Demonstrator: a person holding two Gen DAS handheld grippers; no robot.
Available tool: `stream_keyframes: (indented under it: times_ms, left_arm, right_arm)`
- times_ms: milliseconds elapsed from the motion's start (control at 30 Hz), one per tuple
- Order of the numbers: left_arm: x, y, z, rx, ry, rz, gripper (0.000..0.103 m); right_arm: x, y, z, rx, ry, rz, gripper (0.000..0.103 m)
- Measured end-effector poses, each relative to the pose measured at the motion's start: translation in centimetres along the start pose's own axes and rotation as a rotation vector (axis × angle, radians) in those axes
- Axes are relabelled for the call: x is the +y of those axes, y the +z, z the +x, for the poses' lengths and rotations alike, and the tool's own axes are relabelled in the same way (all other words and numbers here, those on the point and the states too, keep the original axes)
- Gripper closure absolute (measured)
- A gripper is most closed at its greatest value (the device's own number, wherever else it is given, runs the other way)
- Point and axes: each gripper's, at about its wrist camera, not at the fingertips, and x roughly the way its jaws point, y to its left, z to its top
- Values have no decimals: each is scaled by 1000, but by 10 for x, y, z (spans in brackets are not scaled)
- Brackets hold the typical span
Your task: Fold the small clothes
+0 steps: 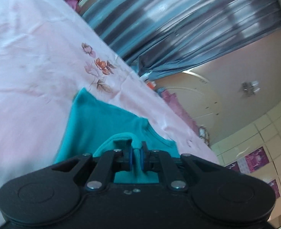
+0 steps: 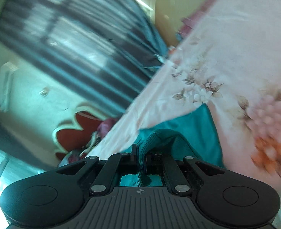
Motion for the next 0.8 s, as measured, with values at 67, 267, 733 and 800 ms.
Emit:
stream_keyframes:
  times_ms: [67, 267, 733, 800]
  left_arm:
    - [4, 16, 27, 33, 28, 14, 96]
    - [26, 42, 85, 128, 132, 69, 78]
    - [-39, 28, 106, 145, 292, 952, 37]
    - [-39, 25, 117, 174, 277, 977, 43]
  right_arm:
    - [-18, 13, 31, 27, -37, 56, 100]
    - [-57, 35, 93, 138, -62, 107, 86]
    - [1, 9, 92, 202, -269, -712, 46]
    - [1, 4, 108, 230, -297, -776, 46]
